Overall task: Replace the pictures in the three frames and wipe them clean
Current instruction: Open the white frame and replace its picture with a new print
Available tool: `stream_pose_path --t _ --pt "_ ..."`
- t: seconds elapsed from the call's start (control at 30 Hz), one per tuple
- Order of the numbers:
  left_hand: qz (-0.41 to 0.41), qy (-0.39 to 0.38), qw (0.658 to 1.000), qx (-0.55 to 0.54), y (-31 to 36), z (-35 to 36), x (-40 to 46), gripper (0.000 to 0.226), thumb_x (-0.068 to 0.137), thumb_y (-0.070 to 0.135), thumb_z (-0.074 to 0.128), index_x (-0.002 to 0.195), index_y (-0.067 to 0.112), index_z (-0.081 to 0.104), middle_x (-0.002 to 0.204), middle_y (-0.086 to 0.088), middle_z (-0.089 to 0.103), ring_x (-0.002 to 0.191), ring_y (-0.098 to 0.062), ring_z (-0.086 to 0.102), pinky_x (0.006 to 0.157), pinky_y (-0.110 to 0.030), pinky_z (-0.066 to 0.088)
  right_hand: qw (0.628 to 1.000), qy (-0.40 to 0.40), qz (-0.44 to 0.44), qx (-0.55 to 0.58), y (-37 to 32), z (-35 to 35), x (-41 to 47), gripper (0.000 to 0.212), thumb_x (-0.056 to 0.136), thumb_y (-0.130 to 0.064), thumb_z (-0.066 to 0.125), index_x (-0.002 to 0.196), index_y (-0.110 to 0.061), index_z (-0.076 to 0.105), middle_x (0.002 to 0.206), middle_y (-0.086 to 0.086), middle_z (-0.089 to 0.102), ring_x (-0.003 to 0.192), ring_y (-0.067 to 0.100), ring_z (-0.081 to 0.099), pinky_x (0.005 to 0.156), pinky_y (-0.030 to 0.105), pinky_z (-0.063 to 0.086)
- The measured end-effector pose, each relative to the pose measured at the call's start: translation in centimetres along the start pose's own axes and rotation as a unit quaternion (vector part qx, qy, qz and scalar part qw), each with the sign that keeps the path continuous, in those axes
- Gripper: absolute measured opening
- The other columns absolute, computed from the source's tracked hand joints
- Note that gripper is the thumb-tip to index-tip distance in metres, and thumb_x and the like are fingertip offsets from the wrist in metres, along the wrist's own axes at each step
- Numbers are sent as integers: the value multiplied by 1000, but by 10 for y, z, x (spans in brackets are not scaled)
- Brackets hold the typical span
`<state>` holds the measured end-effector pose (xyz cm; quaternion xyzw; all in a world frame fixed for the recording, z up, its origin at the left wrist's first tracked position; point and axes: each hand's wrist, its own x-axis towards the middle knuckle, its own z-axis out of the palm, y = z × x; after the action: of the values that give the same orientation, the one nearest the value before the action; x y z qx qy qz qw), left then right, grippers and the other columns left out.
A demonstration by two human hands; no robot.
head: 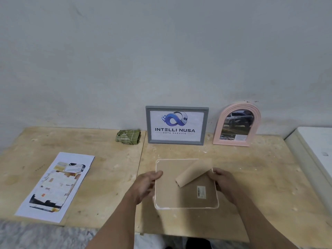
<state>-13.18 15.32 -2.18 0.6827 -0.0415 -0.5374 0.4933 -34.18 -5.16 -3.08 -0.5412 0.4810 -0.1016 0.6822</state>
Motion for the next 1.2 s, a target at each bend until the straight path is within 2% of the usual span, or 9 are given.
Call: stream_pose_path --t 0.1,0.23,0.4,0.53,0.83,0.97,1.03,1.1,1.2 --pt "44 70 996 -38 6 2 8 20 92 20 69 101 3 76 93 -12 79 66 -18 71 67 -27 56 1000 -24 5 -5 2 4 -7 16 95 -16 58 102 -7 70 87 15 70 72 23 67 60 30 54" --pt "58 98 992 -44 0 3 11 16 92 12 68 99 -1 76 79 -9 76 59 -19 68 58 -26 57 998 -61 29 -17 -4 3 -9 19 87 -13 59 100 -8 73 85 11 69 77 25 64 66 33 51" --pt "62 110 991 -48 -4 0 8 13 91 12 69 96 3 78 78 -7 77 60 -20 69 61 -27 59 994 -81 42 -53 -16 8 -9 40 84 -49 65 102 -14 69 95 10 71 89 30 68 70 35 57" --pt "76 107 990 -49 -4 1 5 13 92 11 68 96 4 78 78 -7 76 61 -19 67 63 -28 57 997 -4 -9 -75 -15 19 -4 22 87 -35 68 94 -14 71 94 12 72 84 29 68 79 47 57" --pt "108 144 981 -73 0 -4 -1 12 92 11 68 96 3 77 82 -9 76 64 -19 67 62 -27 53 998 -65 -22 1 -34 23 -21 19 85 -19 72 99 -6 70 83 11 74 68 23 67 60 31 54" --pt "99 178 978 -49 24 -1 0 23 97 33 61 108 15 71 105 -10 72 87 -22 65 75 -33 53 988 -85 -131 15 -66 37 -31 20 77 -5 77 96 -3 71 93 18 74 82 31 71 77 38 58" --pt "35 173 984 -16 44 7 -8 41 95 55 54 105 16 63 107 -8 64 91 -27 63 80 -37 53 977 -64 -197 -46 -81 53 -34 20 74 -7 80 93 -9 74 89 9 75 81 22 71 74 32 58" --pt "4 108 992 -67 62 17 -14 58 92 65 53 106 10 61 103 -12 67 82 -28 69 78 -41 59 941 -42 -289 -171 -88 70 -36 21 73 -14 82 93 -17 75 91 -7 70 83 7 64 73 26 54" --pt "40 71 986 -142 78 31 -21 45 97 40 60 116 0 66 91 -14 72 73 -26 71 60 -35 59 851 -99 -422 -297 -77 95 -35 18 76 -15 79 92 -19 73 93 -15 58 87 0 56 77 18 44"
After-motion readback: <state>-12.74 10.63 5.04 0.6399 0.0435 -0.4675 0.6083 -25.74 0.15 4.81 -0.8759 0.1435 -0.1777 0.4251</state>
